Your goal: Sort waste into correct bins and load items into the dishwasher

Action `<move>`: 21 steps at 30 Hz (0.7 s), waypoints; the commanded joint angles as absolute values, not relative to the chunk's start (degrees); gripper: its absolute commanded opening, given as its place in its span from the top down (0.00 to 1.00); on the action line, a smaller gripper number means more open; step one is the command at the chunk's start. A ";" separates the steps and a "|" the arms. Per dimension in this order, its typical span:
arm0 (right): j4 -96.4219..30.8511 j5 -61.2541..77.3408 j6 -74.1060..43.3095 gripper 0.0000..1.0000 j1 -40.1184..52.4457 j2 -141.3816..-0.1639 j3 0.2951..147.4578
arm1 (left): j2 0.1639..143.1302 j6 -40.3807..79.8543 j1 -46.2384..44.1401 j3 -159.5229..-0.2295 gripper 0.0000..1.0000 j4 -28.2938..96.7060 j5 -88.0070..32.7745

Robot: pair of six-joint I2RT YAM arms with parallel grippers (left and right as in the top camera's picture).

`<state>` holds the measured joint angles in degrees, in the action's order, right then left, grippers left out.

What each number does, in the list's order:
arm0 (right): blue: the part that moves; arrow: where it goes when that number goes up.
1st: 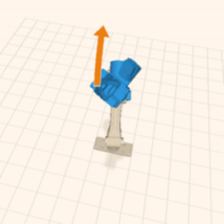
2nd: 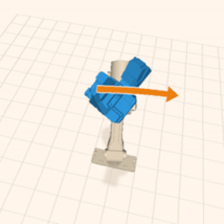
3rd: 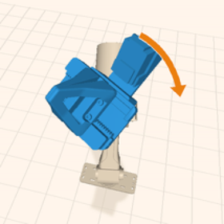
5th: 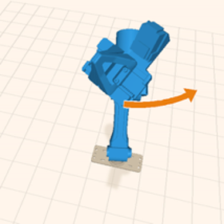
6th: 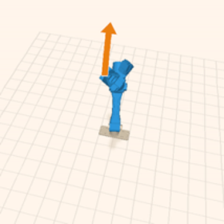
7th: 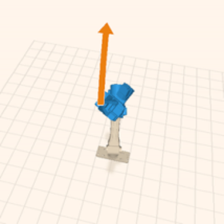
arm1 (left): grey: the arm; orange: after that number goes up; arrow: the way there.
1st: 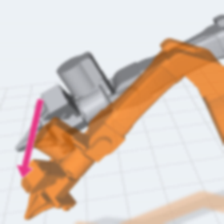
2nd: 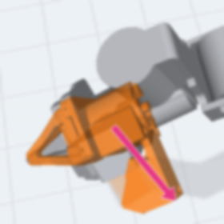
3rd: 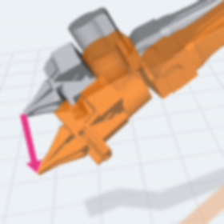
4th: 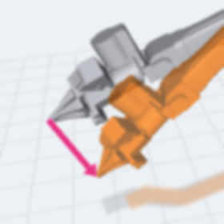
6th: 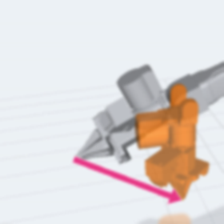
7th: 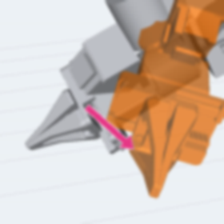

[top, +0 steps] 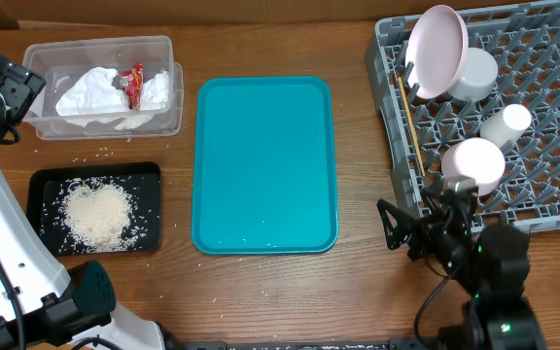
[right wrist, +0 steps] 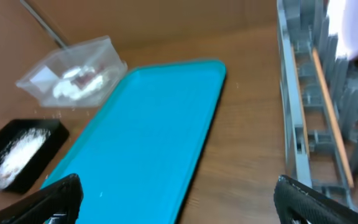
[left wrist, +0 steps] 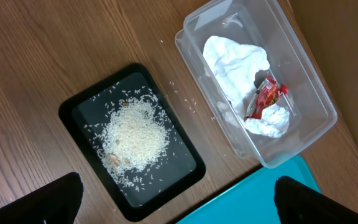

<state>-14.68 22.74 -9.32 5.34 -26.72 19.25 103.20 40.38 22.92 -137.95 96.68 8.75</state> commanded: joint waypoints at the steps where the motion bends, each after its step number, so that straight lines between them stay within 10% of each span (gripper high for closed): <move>1: -8.62 23.05 -8.91 0.00 5.61 -21.78 13.74 | 103.77 41.15 22.85 -137.71 0.00 96.79 8.95; 21: 6.63 12.12 -8.91 0.00 5.39 -5.52 0.45 | 103.77 41.15 22.85 -137.71 0.00 96.79 8.95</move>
<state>6.44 16.10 -9.15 5.34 -7.55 1.06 103.20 40.38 22.92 -137.95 96.71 8.75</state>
